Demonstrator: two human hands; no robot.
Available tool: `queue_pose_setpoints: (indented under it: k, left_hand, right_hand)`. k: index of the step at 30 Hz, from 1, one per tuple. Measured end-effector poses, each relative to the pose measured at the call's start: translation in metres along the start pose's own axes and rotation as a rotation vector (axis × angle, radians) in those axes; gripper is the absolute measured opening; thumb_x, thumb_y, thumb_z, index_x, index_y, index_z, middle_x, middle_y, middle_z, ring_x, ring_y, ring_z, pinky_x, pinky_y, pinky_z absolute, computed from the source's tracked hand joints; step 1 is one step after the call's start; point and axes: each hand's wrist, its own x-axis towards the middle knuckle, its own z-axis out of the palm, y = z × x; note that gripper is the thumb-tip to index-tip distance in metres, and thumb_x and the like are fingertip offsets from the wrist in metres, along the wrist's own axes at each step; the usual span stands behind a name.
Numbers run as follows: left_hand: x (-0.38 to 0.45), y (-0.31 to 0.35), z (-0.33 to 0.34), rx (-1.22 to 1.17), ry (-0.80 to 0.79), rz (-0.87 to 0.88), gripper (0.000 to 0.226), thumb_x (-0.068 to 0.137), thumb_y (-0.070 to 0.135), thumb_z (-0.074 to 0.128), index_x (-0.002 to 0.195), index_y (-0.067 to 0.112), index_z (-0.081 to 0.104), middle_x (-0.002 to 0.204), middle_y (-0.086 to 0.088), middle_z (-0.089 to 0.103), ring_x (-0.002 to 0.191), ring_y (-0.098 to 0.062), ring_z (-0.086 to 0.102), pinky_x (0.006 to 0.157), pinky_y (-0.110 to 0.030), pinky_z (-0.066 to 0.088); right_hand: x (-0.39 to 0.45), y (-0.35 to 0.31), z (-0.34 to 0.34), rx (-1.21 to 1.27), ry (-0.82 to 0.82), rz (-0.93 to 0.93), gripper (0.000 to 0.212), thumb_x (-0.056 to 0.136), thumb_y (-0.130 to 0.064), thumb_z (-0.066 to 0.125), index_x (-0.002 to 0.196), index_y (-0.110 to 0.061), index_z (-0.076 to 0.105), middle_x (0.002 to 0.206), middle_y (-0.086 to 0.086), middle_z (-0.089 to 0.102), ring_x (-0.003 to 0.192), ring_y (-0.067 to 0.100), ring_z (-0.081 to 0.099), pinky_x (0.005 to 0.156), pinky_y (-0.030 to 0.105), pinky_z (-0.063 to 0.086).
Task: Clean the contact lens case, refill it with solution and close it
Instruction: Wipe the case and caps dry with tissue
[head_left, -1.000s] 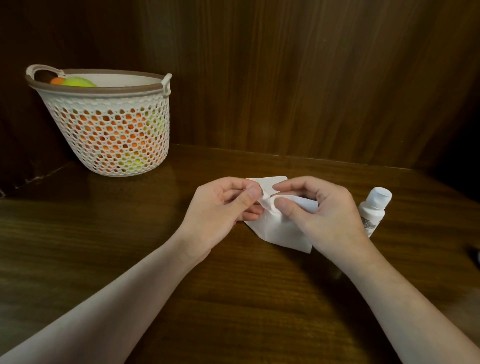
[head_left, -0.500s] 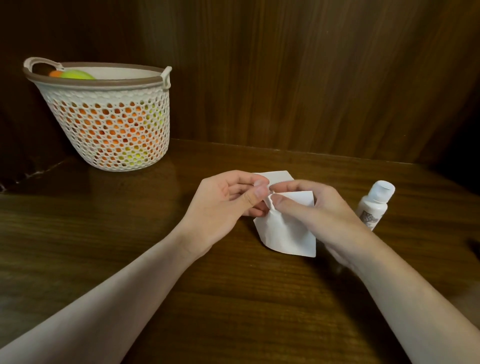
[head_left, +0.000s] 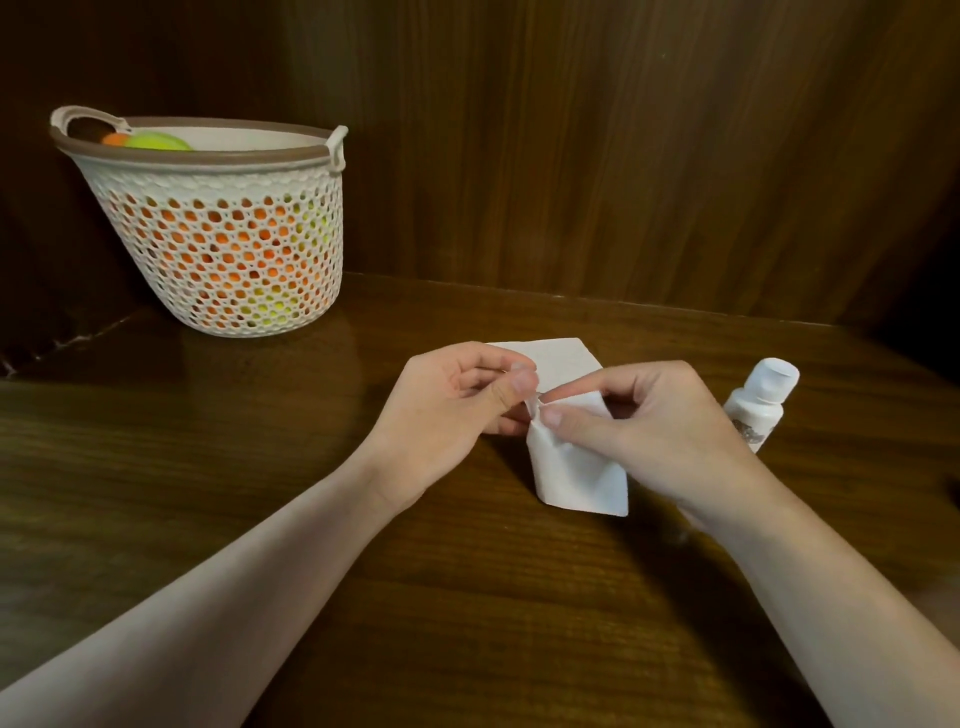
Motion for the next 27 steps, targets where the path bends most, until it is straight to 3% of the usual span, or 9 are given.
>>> queue_pose_setpoints:
  k: [3, 8, 12, 16, 20, 25, 27]
  left_hand:
    - [0.0001, 0.0022, -0.0006, -0.058, 0.023, -0.041, 0.022, 0.098, 0.026, 0.073, 0.118, 0.017, 0.076, 0.104, 0.002, 0.083, 0.097, -0.015, 0.081, 0.076, -0.027, 0.066]
    - [0.0003, 0.0022, 0.0, -0.059, 0.003, -0.041, 0.021, 0.099, 0.022, 0.072, 0.12, 0.015, 0.075, 0.108, -0.001, 0.082, 0.098, -0.017, 0.081, 0.076, -0.027, 0.065]
    - [0.0014, 0.0008, -0.0027, -0.022, -0.032, -0.007, 0.018, 0.099, 0.021, 0.074, 0.116, 0.017, 0.077, 0.105, 0.001, 0.082, 0.096, -0.017, 0.081, 0.074, -0.024, 0.064]
    - [0.0009, 0.0011, -0.0032, 0.002, -0.107, 0.023, 0.018, 0.093, 0.018, 0.08, 0.11, 0.015, 0.078, 0.1, -0.001, 0.082, 0.094, -0.021, 0.081, 0.075, -0.027, 0.066]
    - [0.0001, 0.0013, -0.0012, -0.021, -0.076, 0.023, 0.021, 0.091, 0.02, 0.08, 0.111, 0.013, 0.077, 0.098, -0.001, 0.082, 0.091, -0.02, 0.082, 0.073, -0.025, 0.065]
    - [0.0001, 0.0037, -0.0009, -0.109, 0.021, -0.021, 0.022, 0.096, 0.023, 0.077, 0.116, 0.014, 0.076, 0.1, -0.002, 0.083, 0.09, -0.019, 0.082, 0.062, -0.015, 0.058]
    - [-0.0006, 0.0045, -0.0022, -0.123, 0.022, -0.027, 0.025, 0.096, 0.027, 0.076, 0.119, 0.015, 0.075, 0.102, -0.002, 0.084, 0.092, -0.019, 0.082, 0.062, -0.015, 0.058]
  right_hand:
    - [-0.003, -0.0023, 0.0013, -0.025, -0.021, -0.062, 0.022, 0.076, -0.057, 0.091, 0.096, -0.057, 0.08, 0.105, -0.037, 0.071, 0.104, -0.016, 0.059, 0.076, 0.029, 0.056]
    - [0.002, -0.001, 0.0016, -0.183, 0.039, -0.081, 0.025, 0.082, -0.048, 0.089, 0.093, -0.065, 0.075, 0.097, -0.054, 0.061, 0.106, -0.025, 0.048, 0.078, 0.017, 0.037]
    - [0.004, 0.0012, 0.0011, -0.148, 0.103, -0.063, 0.025, 0.08, -0.045, 0.091, 0.088, -0.064, 0.077, 0.095, -0.046, 0.068, 0.106, -0.012, 0.058, 0.078, 0.022, 0.048]
    - [0.0027, -0.0006, 0.0035, -0.165, 0.187, -0.063, 0.033, 0.076, -0.052, 0.092, 0.084, -0.072, 0.068, 0.089, -0.054, 0.062, 0.098, -0.033, 0.047, 0.063, 0.019, 0.047]
    - [0.0019, -0.0009, 0.0035, -0.137, 0.19, -0.1, 0.034, 0.079, -0.046, 0.092, 0.092, -0.068, 0.069, 0.091, -0.048, 0.066, 0.099, -0.03, 0.051, 0.062, 0.017, 0.048]
    - [0.0011, 0.0001, -0.0006, -0.083, 0.031, -0.121, 0.021, 0.08, -0.053, 0.085, 0.099, -0.056, 0.075, 0.101, -0.033, 0.072, 0.1, -0.012, 0.063, 0.072, 0.029, 0.054]
    - [0.0013, 0.0014, 0.0007, -0.154, 0.049, -0.162, 0.02, 0.079, -0.054, 0.087, 0.095, -0.051, 0.075, 0.106, -0.037, 0.069, 0.106, -0.014, 0.058, 0.077, 0.024, 0.046]
